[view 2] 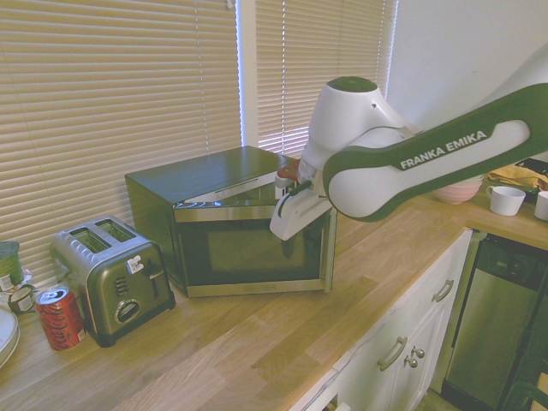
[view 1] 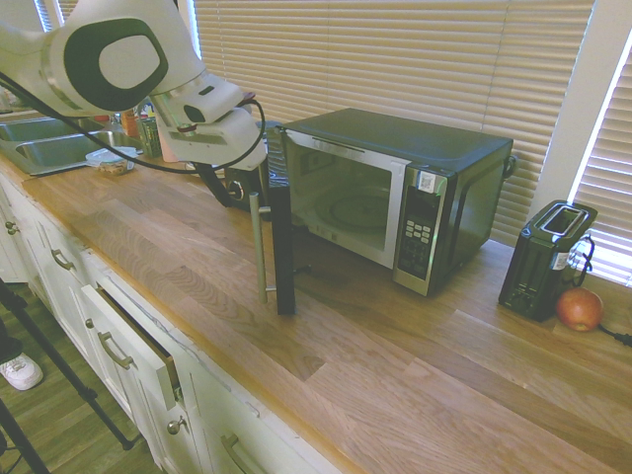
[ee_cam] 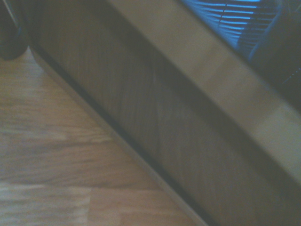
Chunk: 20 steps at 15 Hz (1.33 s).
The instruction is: Close the microwave
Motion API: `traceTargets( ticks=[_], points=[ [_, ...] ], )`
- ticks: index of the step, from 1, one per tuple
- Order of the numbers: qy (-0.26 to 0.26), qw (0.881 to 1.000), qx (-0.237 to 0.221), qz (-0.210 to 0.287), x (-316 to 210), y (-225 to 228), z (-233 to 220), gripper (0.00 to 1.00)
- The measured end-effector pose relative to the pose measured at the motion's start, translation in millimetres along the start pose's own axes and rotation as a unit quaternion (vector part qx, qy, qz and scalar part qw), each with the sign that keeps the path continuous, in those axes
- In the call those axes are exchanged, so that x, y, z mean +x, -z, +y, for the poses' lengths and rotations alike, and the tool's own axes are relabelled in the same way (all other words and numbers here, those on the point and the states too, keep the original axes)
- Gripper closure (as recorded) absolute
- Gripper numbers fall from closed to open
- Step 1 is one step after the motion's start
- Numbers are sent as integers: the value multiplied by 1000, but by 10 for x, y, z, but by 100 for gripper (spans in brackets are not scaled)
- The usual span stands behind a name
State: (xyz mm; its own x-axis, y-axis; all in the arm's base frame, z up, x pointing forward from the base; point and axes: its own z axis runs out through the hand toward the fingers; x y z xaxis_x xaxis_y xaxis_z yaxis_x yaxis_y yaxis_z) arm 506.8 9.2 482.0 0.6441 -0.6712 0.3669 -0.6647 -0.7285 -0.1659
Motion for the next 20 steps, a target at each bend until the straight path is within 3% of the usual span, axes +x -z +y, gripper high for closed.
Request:
traceTargets(
  ticks=[11, 17, 20],
  points=[
    [-45, 999, -10, -17, 1657, -692, -389, 0],
    [-32, 996, -54, -60, 1872, -982, -649, 0],
    [-26, 998, -36, -53, 1745, -916, -694, 0]
  ],
)
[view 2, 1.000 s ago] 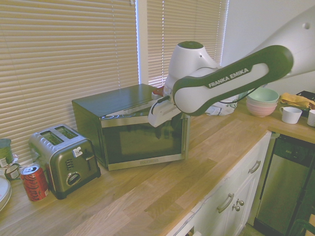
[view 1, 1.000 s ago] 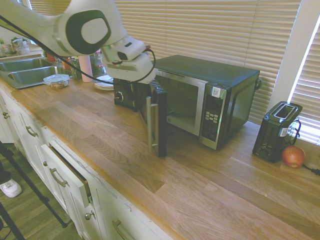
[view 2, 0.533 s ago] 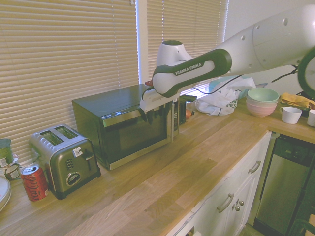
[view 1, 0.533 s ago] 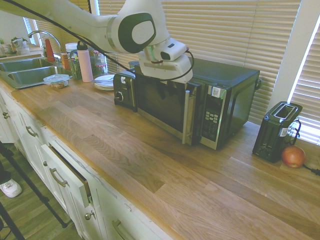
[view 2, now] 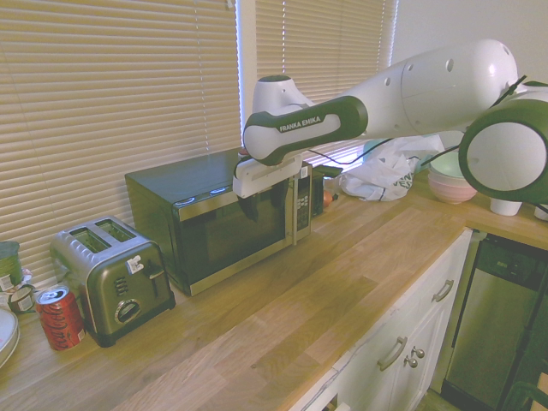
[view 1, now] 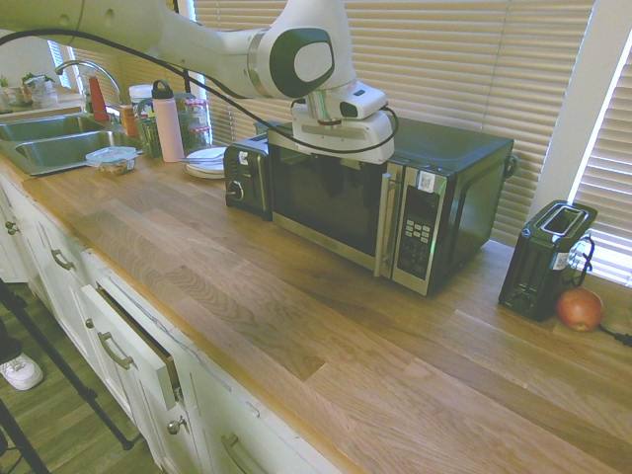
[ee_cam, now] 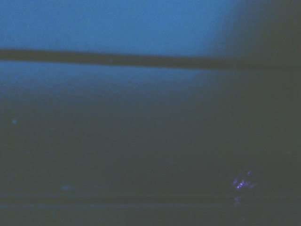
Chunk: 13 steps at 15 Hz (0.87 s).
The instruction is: Close the microwave
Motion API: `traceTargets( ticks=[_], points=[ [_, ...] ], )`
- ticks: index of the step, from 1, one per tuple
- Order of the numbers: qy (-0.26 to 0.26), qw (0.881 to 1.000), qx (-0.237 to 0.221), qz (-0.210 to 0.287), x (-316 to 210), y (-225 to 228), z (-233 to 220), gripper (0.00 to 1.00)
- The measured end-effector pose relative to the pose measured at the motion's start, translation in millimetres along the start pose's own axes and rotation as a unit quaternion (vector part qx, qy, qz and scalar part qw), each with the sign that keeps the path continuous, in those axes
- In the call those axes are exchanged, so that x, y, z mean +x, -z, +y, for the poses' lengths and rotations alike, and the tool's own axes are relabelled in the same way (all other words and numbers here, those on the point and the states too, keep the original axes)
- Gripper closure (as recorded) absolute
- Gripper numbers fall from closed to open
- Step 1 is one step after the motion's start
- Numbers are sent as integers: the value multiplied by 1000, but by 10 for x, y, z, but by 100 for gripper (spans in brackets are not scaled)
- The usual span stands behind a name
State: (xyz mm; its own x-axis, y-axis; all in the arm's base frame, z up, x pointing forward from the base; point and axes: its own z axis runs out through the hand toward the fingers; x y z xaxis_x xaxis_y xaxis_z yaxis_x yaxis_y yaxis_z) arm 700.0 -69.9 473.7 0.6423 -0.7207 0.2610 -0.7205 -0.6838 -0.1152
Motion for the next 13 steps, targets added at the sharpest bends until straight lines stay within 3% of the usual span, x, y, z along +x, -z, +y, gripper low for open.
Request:
traceTargets(
  ticks=[5, 13],
  points=[
    [32, 999, 7, -30, -674, 420, 157, 0],
    [68, 992, -36, -102, -1916, -166, 853, 0]
  ],
)
